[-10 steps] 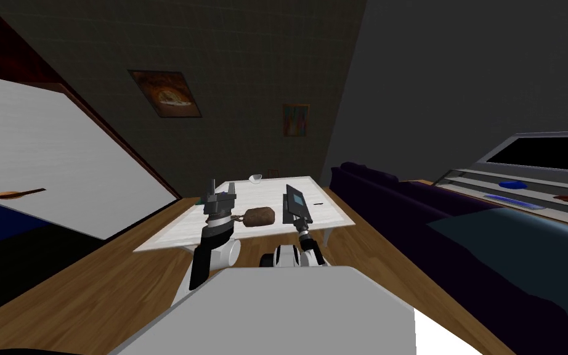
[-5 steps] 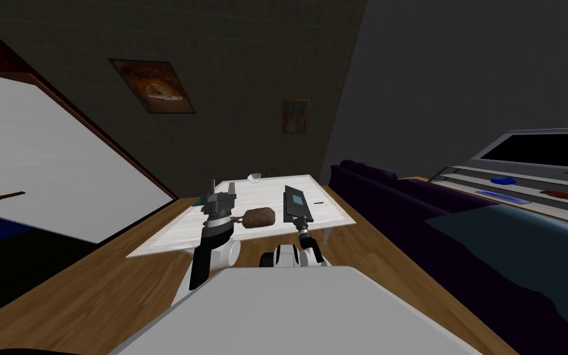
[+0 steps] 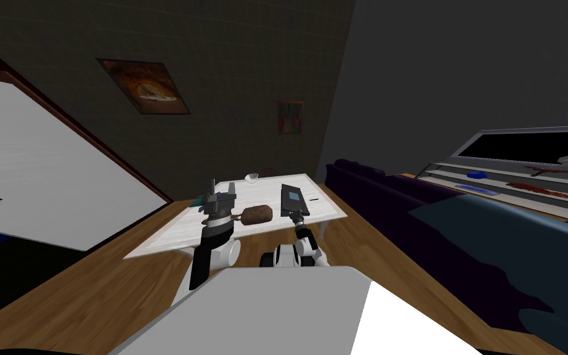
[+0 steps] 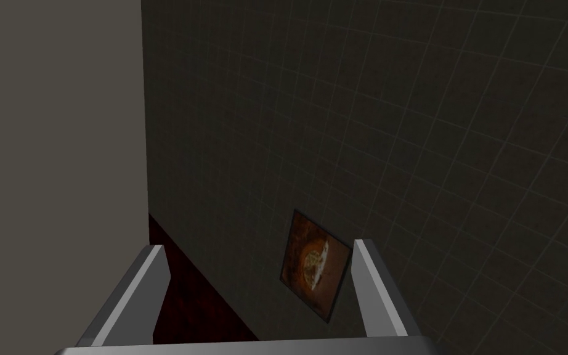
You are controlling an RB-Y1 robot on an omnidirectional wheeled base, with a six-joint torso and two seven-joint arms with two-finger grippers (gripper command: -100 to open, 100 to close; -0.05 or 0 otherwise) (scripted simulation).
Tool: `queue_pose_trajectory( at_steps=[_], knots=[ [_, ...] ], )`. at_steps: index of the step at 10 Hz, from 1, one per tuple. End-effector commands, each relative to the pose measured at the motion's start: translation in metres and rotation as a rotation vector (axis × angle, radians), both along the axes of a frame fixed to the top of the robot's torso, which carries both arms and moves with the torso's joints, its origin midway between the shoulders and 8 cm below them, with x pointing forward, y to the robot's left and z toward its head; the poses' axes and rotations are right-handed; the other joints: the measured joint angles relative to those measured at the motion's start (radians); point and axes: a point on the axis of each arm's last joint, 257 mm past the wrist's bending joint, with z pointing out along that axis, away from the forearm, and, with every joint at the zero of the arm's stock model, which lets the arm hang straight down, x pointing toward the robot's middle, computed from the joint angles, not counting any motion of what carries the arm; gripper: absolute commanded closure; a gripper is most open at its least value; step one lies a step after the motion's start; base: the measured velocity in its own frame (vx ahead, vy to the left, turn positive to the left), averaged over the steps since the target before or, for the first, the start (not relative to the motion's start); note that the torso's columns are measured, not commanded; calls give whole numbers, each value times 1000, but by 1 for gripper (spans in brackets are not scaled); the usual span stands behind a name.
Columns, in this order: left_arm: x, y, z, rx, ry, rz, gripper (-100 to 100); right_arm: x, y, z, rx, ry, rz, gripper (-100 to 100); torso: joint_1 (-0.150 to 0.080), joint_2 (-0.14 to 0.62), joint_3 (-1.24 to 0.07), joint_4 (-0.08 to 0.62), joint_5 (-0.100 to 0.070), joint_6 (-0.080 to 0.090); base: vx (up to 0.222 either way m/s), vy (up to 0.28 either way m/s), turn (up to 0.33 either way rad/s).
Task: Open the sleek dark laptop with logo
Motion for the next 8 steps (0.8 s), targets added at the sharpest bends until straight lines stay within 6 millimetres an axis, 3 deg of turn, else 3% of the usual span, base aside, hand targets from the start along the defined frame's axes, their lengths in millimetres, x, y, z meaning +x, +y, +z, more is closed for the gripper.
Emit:
queue_pose_trajectory(
  at_steps=[1,2,3,8],
  knots=[
    [0,0,0,0,0,0,0,15,12,18,-3,-5,26,-100,-1,0,0,0,0,1,-53,-10,-77],
    [0,0,0,0,0,0,0,11,8,12,-3,-2,18,-100,-1,1,1,0,0,0,-23,-3,-12],
    [0,0,0,0,0,0,0,11,9,12,-5,1,21,0,-1,0,0,0,0,0,-5,-1,2],
    [0,0,0,0,0,0,0,10,8,8,-8,8,21,0,-1,-1,0,-2,0,0,0,0,0]
  ],
)
